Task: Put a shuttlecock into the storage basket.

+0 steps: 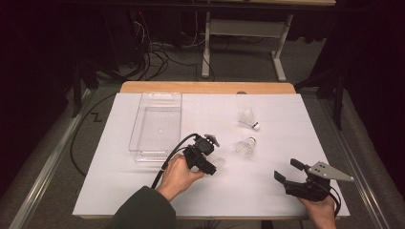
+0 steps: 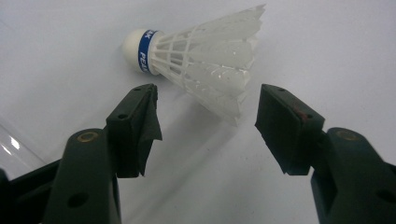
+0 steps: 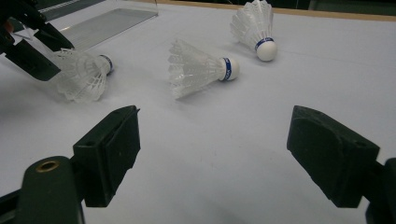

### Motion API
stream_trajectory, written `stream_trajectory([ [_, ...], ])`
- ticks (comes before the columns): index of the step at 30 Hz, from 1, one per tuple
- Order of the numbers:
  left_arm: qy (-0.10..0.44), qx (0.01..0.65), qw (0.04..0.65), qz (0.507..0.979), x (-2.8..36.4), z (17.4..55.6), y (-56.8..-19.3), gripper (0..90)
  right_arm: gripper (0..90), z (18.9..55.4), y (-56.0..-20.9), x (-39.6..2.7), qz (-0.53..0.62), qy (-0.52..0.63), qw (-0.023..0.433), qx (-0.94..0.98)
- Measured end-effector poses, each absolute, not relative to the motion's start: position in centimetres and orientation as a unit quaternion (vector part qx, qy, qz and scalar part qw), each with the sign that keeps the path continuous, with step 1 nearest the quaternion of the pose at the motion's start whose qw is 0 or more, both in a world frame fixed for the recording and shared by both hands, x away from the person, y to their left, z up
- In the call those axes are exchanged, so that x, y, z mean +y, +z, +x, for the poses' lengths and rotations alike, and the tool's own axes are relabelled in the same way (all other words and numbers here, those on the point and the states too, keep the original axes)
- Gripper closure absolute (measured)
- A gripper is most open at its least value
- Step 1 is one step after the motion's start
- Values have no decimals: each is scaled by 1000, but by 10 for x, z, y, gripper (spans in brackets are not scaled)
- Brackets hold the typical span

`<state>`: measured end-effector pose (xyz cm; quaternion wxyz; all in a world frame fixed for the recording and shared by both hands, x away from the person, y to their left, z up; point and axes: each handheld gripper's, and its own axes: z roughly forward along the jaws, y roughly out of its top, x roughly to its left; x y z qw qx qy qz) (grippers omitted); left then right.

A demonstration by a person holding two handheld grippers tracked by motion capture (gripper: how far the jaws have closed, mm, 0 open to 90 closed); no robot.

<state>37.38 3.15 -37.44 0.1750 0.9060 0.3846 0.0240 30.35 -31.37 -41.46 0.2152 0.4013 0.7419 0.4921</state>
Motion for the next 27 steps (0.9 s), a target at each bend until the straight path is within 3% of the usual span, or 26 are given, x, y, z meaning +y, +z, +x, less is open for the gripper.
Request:
stream_trajectory([
  [27, 7, 392, 171, 904, 27, 384, -384, 512, 184, 303, -415, -313, 397, 491, 214, 745],
])
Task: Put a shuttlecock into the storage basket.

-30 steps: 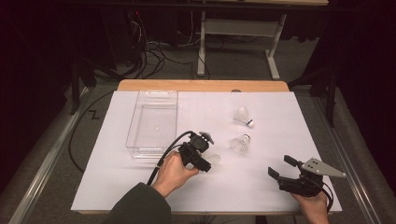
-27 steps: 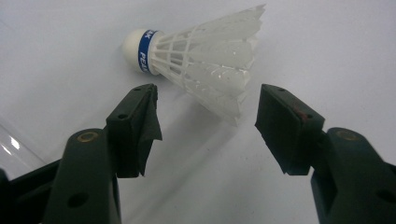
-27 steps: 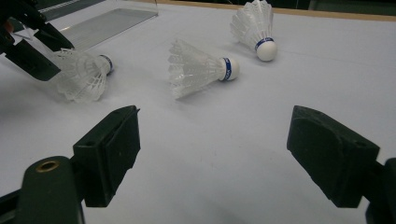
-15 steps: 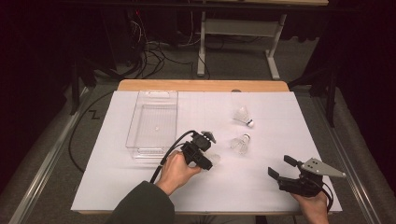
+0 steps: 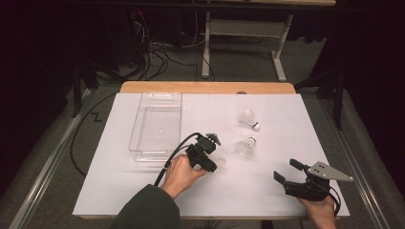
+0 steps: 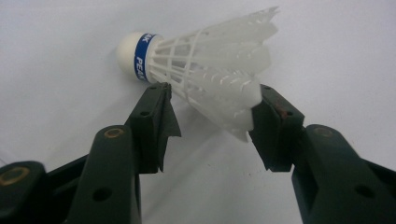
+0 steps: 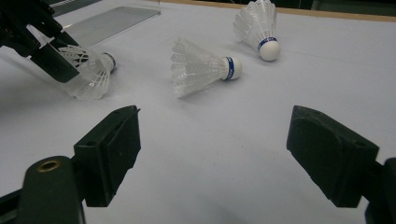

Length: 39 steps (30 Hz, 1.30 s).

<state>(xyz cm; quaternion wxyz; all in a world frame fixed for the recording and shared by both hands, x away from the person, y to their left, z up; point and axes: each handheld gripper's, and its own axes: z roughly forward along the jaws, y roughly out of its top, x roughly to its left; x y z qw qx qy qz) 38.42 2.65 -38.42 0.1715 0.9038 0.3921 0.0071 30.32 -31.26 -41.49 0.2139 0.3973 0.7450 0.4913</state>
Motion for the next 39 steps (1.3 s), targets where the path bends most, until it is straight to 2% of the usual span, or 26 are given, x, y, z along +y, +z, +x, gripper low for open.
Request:
stream_trajectory([
  [22, 20, 394, 162, 905, 29, 385, -385, 610, 184, 303, -415, -313, 395, 495, 211, 745],
  [39, 32, 399, 159, 902, 35, 384, -381, 745, 185, 303, -415, -313, 396, 497, 210, 743],
])
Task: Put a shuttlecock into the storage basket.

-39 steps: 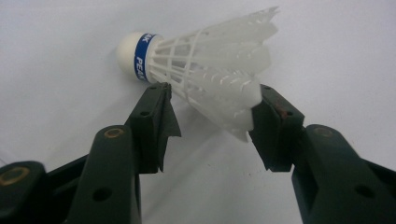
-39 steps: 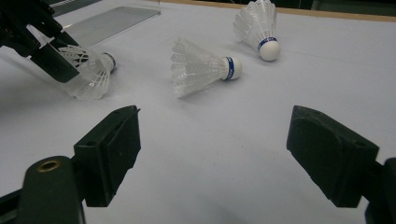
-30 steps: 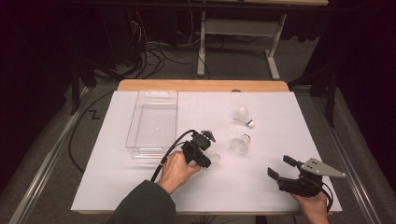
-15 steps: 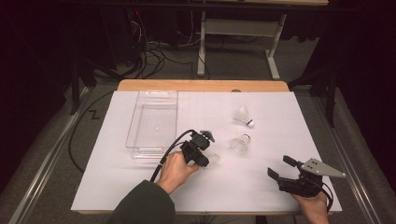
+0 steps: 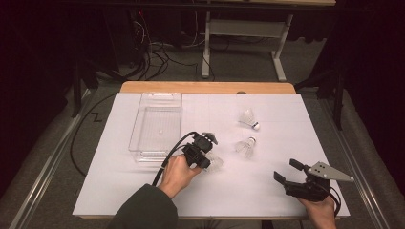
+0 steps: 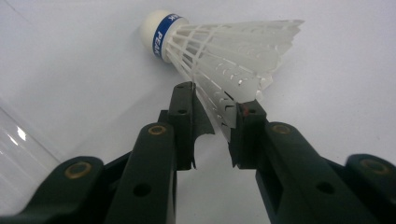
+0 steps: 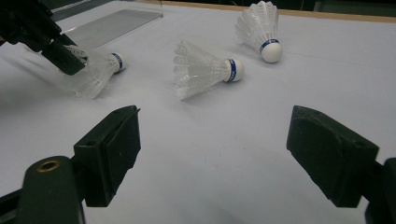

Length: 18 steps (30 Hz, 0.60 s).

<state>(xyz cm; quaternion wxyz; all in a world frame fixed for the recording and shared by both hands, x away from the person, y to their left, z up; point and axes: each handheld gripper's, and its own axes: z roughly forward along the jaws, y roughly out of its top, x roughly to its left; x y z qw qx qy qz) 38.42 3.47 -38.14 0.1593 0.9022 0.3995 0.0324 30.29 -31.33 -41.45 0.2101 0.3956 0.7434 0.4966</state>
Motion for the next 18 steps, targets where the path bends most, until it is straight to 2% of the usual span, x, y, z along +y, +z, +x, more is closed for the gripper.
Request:
stream_trajectory([
  [18, 45, 397, 155, 903, 37, 383, -380, 870, 184, 303, -415, -313, 395, 497, 209, 743],
])
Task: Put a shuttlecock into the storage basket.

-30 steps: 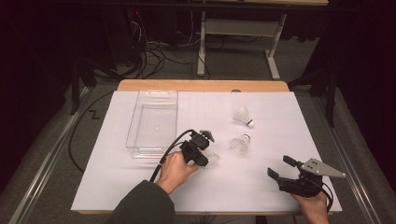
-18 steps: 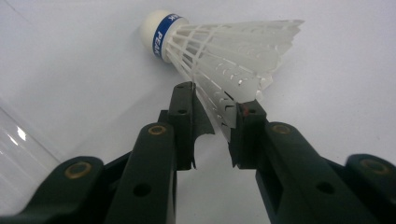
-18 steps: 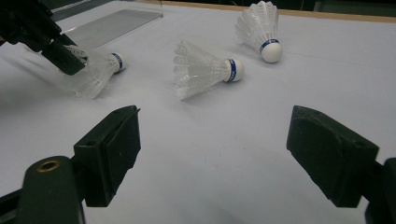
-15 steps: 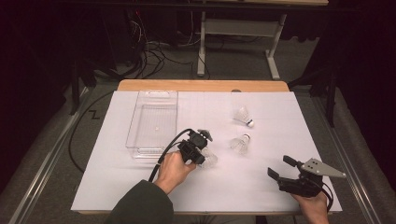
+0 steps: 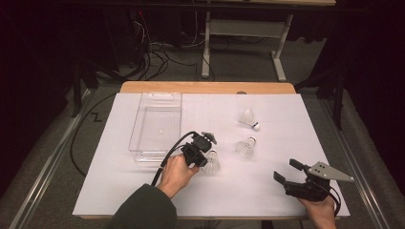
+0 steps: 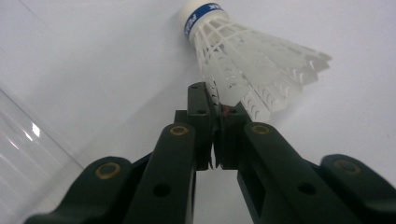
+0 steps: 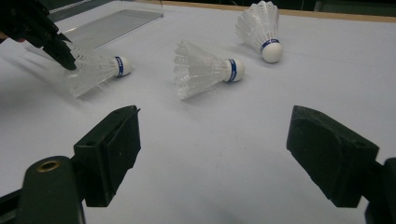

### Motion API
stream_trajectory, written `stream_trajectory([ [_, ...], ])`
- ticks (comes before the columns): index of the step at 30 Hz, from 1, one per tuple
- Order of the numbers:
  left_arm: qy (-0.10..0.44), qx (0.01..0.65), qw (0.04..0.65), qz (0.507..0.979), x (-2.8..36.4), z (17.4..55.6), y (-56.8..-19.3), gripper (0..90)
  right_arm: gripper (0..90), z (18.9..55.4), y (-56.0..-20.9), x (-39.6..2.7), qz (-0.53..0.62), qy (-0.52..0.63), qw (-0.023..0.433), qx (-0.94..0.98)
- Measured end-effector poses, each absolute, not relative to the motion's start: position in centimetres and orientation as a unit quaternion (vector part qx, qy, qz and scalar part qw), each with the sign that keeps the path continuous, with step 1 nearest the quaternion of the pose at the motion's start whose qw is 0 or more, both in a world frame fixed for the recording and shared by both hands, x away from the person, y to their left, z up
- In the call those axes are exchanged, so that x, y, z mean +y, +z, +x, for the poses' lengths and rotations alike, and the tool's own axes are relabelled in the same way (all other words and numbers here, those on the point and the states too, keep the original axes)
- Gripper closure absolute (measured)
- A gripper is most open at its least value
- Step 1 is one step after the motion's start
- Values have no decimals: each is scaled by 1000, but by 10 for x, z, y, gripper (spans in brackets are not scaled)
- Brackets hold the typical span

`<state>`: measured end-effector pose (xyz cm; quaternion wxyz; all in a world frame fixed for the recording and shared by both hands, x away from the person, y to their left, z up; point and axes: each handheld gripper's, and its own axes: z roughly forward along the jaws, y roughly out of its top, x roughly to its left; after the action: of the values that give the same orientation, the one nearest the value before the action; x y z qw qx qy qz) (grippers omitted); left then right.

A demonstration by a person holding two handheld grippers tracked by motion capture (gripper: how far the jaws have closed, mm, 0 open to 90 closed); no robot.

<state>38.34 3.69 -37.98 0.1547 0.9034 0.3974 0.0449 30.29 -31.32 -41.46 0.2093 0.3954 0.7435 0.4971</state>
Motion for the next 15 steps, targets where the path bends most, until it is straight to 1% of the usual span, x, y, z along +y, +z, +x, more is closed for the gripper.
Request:
stream_trajectory([
  [5, 45, 395, 156, 904, 38, 383, -380, 891, 184, 303, -415, -313, 395, 497, 209, 744],
  [15, 48, 389, 162, 906, 41, 382, -376, 894, 184, 303, -415, -313, 395, 497, 209, 744],
])
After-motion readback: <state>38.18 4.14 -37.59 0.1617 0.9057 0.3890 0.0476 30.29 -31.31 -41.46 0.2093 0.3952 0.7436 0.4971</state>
